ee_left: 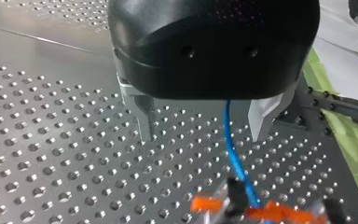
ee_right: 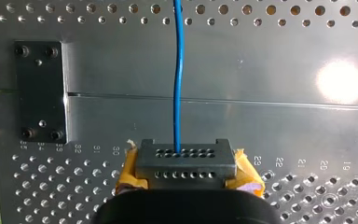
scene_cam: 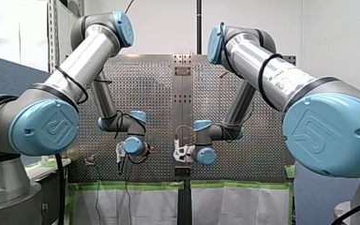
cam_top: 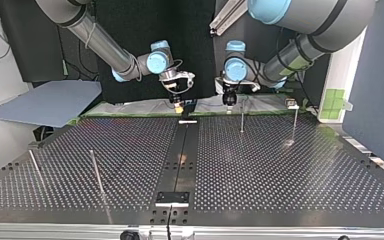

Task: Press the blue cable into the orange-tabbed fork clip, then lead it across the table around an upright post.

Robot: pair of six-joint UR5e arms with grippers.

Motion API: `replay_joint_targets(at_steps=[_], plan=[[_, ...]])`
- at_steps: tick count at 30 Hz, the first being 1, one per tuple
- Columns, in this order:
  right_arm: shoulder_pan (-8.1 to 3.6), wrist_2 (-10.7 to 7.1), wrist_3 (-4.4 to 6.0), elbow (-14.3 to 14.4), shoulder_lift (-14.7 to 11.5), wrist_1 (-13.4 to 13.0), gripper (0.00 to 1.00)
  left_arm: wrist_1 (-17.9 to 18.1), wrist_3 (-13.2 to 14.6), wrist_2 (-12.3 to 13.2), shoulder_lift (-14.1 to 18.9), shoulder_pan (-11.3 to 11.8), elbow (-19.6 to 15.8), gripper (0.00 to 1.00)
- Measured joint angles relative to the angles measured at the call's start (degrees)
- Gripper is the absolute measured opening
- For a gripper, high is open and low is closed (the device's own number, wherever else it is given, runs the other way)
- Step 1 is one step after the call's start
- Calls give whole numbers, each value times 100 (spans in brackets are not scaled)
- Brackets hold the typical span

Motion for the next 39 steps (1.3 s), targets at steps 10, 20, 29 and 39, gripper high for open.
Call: replay_joint_targets(at_steps=[10, 20, 29, 39], plan=[[-24, 0, -26, -26, -1, 69, 0, -248, 267, -137, -383, -78, 334, 100], [-41, 0, -29, -29, -1, 79, 0, -371, 301, -257, -423, -69, 577, 100], [-42, 0, -29, -28, 2, 84, 0, -434, 371, -268, -424, -86, 584, 74], [-37, 0, -29, -25, 1, 96, 0, -457, 506, -612, -424, -136, 585, 0]])
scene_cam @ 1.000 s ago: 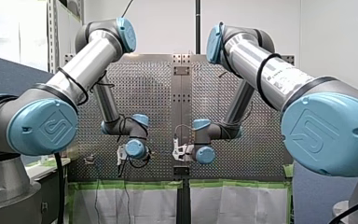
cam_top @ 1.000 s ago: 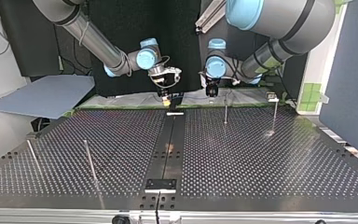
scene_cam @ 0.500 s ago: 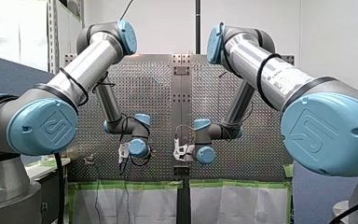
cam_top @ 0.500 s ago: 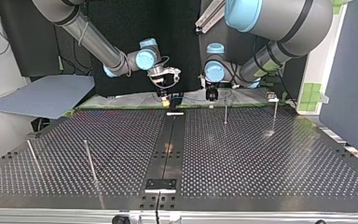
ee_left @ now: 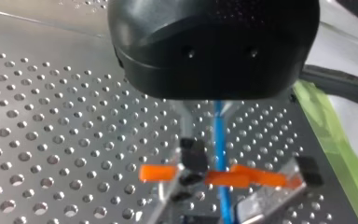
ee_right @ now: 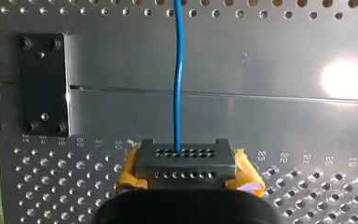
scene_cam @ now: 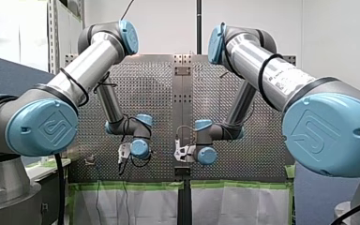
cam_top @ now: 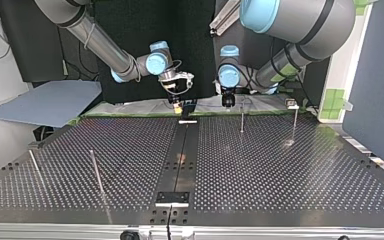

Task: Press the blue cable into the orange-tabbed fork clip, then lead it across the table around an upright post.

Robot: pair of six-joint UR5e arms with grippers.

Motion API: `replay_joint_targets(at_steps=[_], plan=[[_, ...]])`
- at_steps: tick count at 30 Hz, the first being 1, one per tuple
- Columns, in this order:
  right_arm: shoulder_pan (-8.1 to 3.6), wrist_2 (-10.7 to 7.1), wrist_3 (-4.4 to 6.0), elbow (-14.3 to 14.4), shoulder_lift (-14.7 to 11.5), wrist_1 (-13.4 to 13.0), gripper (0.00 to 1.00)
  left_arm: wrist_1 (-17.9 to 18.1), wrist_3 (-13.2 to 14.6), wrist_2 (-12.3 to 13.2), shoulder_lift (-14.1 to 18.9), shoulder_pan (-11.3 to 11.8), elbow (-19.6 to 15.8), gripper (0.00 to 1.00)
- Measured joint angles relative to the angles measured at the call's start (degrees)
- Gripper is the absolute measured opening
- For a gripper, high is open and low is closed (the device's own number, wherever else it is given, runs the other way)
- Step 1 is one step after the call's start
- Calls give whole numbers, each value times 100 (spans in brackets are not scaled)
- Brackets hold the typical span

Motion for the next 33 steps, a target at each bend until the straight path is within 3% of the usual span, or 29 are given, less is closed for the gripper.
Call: replay_joint_targets(at_steps=[10, 19, 27, 33], plan=[[4, -1, 0, -3, 2, 6, 0, -10, 265, -268, 1, -53, 0, 0], [-4, 0, 0, -27, -2, 53, 0, -42, 495, -333, 3, -159, 1, 0], [-20, 36, -8, -236, -14, 404, 0, -154, 549, -347, 84, -263, 3, 0], [-64, 133, -9, -271, -110, 740, 0, -315, 531, -390, 336, -351, 1, 0]])
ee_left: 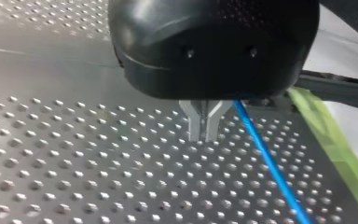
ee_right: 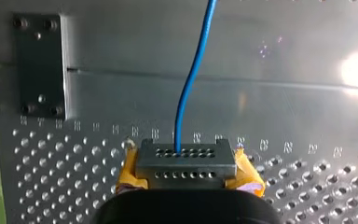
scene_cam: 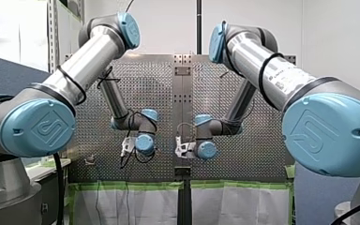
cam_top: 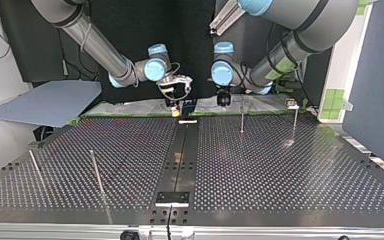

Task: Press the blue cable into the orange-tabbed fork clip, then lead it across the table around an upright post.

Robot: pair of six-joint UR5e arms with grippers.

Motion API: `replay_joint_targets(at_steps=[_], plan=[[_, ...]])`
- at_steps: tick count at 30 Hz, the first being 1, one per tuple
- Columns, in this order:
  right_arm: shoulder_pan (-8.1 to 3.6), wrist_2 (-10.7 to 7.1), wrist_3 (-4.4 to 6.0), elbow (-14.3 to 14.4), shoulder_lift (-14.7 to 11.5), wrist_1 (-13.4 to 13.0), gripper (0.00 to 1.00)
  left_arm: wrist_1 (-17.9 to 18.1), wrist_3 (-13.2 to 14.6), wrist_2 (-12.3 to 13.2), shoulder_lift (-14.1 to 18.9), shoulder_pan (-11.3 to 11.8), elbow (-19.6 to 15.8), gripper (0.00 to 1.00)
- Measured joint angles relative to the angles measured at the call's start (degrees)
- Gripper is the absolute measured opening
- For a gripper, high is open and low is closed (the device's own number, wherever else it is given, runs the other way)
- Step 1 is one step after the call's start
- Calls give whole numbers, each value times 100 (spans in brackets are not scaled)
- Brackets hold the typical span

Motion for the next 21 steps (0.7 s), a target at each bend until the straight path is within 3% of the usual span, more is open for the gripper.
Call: replay_joint_targets(at_steps=[9, 21], plan=[[-38, 62, 16, -4, -469, 348, 0, -236, -96, -2, 508, -130, 2, 0], [-61, 37, 58, -3, -1115, 550, 0, -396, -179, -9, 1201, -303, 2, 0]])
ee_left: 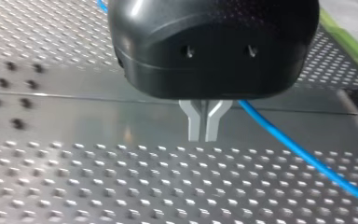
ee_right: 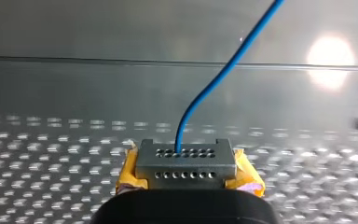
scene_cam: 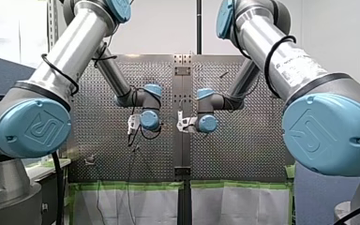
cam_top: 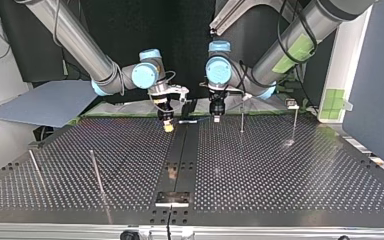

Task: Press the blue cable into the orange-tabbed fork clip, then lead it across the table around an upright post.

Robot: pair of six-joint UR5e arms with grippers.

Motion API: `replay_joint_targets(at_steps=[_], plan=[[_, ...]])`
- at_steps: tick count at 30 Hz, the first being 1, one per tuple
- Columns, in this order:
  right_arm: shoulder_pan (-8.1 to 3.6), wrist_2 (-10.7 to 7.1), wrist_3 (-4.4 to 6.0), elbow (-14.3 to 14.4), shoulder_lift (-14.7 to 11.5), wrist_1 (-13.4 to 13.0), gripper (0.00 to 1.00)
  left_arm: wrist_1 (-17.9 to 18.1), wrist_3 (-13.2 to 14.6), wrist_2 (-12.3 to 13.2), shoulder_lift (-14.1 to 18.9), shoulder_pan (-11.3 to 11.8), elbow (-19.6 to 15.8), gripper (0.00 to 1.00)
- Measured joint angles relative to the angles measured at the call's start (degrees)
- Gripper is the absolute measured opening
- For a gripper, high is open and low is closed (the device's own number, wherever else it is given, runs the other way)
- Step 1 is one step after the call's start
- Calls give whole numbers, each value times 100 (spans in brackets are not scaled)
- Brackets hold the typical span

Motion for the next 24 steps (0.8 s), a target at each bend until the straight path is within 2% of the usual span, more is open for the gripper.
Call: replay_joint_targets(at_steps=[13, 19, 24], plan=[[-39, -63, 17, -33, -770, 56, 0, -32, -48, 4, 730, -92, 4, 0], [-53, -104, 19, -179, -1102, 233, 0, -119, -66, 4, 1013, -96, 66, 0], [-54, -109, 0, -281, -1246, 357, 0, -282, -76, -8, 1150, -99, 189, 0]])
